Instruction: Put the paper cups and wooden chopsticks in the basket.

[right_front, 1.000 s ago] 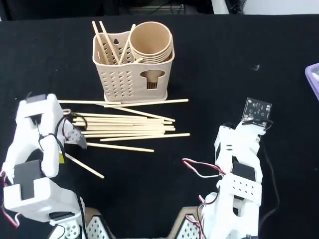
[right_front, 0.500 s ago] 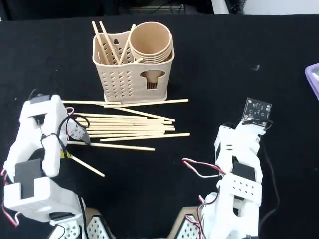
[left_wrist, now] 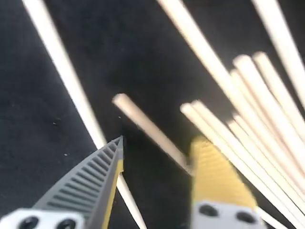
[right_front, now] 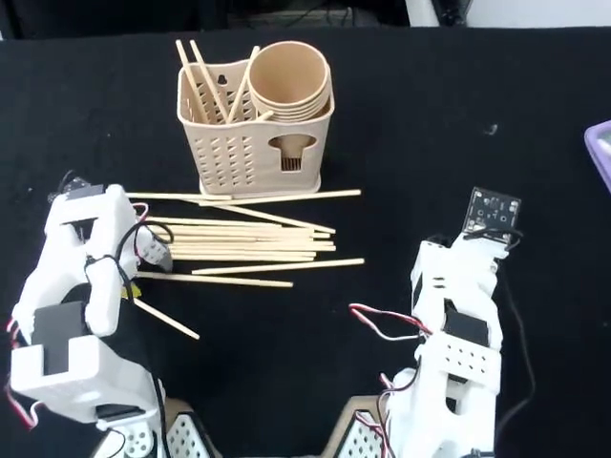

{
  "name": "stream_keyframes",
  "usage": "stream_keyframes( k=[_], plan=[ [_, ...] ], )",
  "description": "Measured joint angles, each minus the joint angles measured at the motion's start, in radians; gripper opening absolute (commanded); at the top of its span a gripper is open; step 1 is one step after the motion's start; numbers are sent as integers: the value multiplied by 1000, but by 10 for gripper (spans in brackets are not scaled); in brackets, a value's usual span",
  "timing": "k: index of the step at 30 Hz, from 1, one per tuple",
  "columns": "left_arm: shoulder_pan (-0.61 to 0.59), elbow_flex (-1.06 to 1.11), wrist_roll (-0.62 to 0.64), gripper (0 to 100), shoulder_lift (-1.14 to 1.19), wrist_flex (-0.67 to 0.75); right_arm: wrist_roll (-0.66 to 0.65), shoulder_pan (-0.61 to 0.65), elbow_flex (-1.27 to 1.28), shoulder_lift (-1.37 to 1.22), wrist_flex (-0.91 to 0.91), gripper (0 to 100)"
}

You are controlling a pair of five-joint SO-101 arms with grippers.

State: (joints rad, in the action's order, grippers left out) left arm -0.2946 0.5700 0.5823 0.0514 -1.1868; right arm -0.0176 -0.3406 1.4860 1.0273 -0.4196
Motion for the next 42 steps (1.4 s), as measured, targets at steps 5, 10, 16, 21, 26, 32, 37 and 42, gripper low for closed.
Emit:
stream_keyframes(
  k=[5, 10, 16, 21, 26, 32, 37, 42],
  plan=[
    [3, -6, -3, 32, 14, -20, 0, 0, 0, 0, 0, 25],
    [2, -28, -3, 32, 18, -37, 0, 0, 0, 0, 0, 25],
    [2, -91, -6, 46, 18, -95, 0, 0, 0, 0, 0, 25],
    [-2, -193, -21, 98, 18, -247, 0, 0, 0, 0, 0, 25],
    [-81, -236, -129, 79, 18, -356, 0, 0, 0, 0, 0, 25],
    [-270, -239, -247, 99, 18, -319, 0, 0, 0, 0, 0, 25],
    [-292, -239, -321, 193, 18, -310, 0, 0, 0, 0, 0, 25],
    [-299, -167, -330, 191, 20, -302, 0, 0, 0, 0, 0, 25]
  ],
)
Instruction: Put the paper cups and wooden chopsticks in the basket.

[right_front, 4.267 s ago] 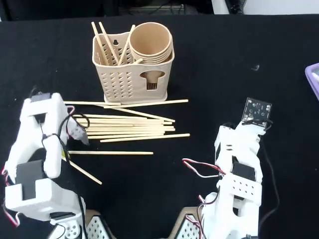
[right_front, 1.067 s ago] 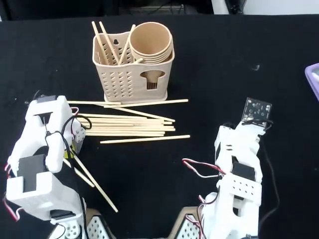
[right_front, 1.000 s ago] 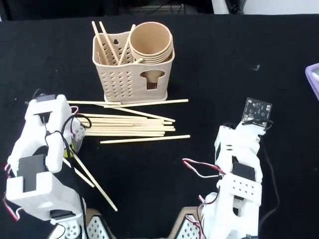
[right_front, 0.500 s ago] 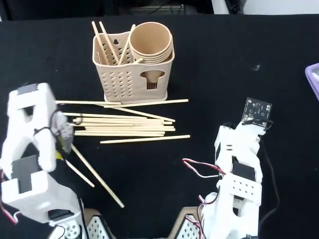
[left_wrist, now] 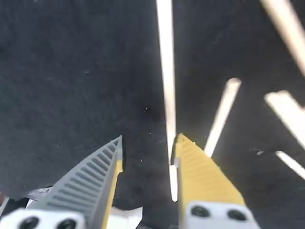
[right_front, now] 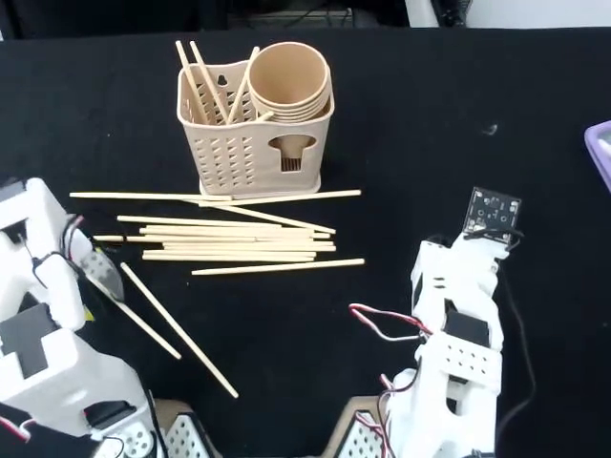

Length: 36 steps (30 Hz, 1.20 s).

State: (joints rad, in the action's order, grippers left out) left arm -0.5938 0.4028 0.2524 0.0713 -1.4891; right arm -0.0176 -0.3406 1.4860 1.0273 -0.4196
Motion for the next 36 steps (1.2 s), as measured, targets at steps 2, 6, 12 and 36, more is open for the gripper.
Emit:
stream_keyframes(
  k=[2, 6, 12, 36],
  plan=[
    [3, 66, 0, 191, 0, 54, 0, 0, 3, 0, 17, 25],
    [15, 186, -3, 191, -3, 163, 0, 0, 23, 0, 44, 25],
    [14, 256, 34, 191, -21, 252, 0, 0, 23, 0, 54, 25],
    [245, 143, 273, 191, -2, 181, 0, 0, 23, 0, 54, 25]
  ],
)
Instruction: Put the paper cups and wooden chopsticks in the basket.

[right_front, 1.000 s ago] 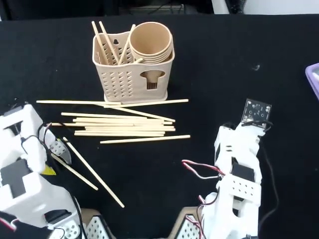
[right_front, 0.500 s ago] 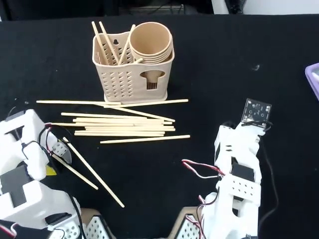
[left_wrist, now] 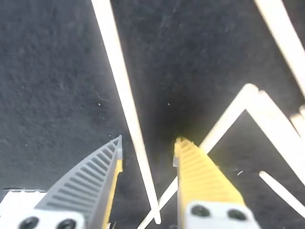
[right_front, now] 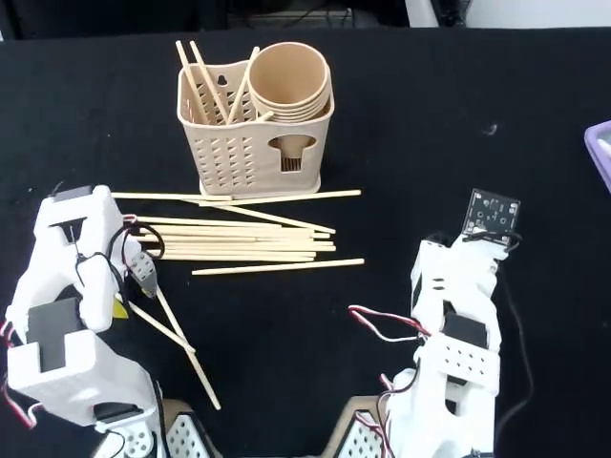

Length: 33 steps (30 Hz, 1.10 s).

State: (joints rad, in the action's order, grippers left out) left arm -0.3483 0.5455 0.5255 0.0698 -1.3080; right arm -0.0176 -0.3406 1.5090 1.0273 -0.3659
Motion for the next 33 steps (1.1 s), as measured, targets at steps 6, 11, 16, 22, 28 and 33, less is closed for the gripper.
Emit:
stream_keyframes(
  k=[6, 11, 16, 22, 28, 33],
  plan=[
    [11, -2, 20, 192, 0, -12, 0, 0, 0, 0, 0, 25],
    [23, -17, 21, 194, -5, -57, 0, 0, 0, 0, 0, 25],
    [78, 6, 20, 195, -135, -51, 0, 0, 0, 0, 0, 25],
    [100, 204, 60, 196, -365, 86, 0, 0, 0, 0, 0, 25],
    [100, 344, 68, 196, -434, 204, 0, 0, 0, 0, 0, 25],
    [98, 364, 68, 196, -434, 207, 0, 0, 0, 0, 0, 25]
  ],
)
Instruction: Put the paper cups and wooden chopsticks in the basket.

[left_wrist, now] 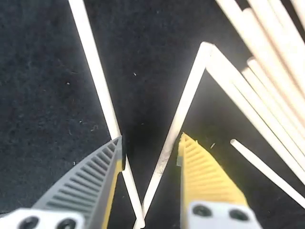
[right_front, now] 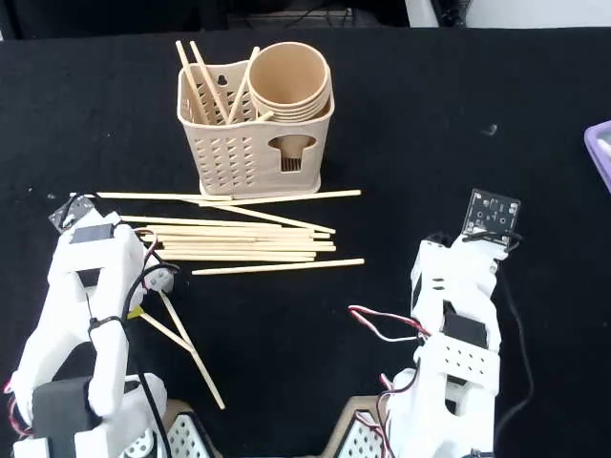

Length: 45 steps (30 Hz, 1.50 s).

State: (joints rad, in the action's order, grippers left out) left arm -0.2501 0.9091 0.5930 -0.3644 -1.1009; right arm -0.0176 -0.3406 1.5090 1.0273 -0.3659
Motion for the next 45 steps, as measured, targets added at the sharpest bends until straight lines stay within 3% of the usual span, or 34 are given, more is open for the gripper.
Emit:
stream_keyframes(
  k=[21, 35, 40, 45],
  plan=[
    [-130, 0, -44, 192, 52, 3, 0, 0, 0, 0, 0, 25],
    [-141, 97, -46, 189, 34, 169, 0, 0, 0, 0, 0, 25],
    [-140, 97, -46, 21, 34, 170, 0, 0, 0, 0, 0, 25],
    [-137, 97, -60, 57, 34, 187, 0, 0, 0, 0, 0, 25]
  ],
)
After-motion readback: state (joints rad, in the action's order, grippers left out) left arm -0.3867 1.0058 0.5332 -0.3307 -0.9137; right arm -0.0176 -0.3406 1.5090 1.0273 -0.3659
